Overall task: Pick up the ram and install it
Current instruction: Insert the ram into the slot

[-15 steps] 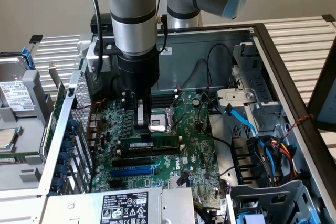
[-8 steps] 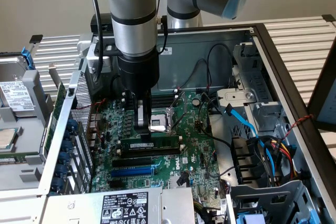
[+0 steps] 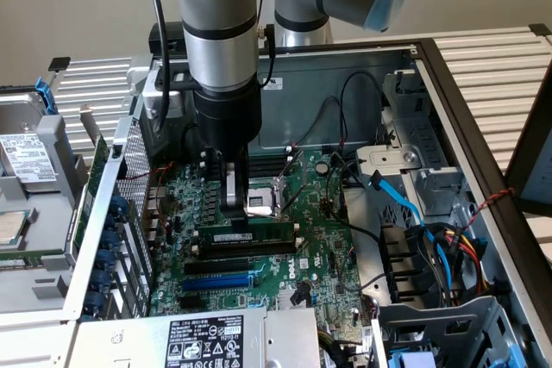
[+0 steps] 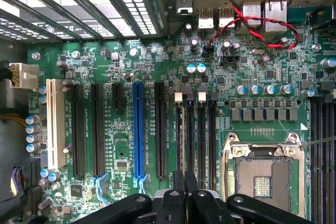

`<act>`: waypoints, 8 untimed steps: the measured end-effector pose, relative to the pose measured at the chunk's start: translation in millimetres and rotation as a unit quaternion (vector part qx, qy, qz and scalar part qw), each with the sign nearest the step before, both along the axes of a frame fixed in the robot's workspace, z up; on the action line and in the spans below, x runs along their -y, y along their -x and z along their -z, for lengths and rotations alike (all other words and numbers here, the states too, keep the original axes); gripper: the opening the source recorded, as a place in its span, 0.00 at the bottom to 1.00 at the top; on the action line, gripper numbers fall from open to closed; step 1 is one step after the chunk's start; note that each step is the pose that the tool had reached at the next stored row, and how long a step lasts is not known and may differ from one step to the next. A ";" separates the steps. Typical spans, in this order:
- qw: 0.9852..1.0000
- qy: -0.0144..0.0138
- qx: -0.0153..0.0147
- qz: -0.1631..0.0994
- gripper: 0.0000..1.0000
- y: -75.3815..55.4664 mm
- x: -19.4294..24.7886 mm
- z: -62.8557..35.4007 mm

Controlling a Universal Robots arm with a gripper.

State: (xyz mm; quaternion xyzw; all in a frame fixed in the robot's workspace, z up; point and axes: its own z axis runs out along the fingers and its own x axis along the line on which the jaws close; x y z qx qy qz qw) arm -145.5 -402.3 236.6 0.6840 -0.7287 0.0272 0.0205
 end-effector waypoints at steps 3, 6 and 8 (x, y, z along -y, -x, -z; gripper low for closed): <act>1.000 0.000 0.000 0.000 0.12 0.0 0.0 0.0; 1.000 0.000 0.000 0.001 0.12 0.0 0.0 0.0; 1.000 0.000 0.000 0.002 0.12 0.0 0.0 0.0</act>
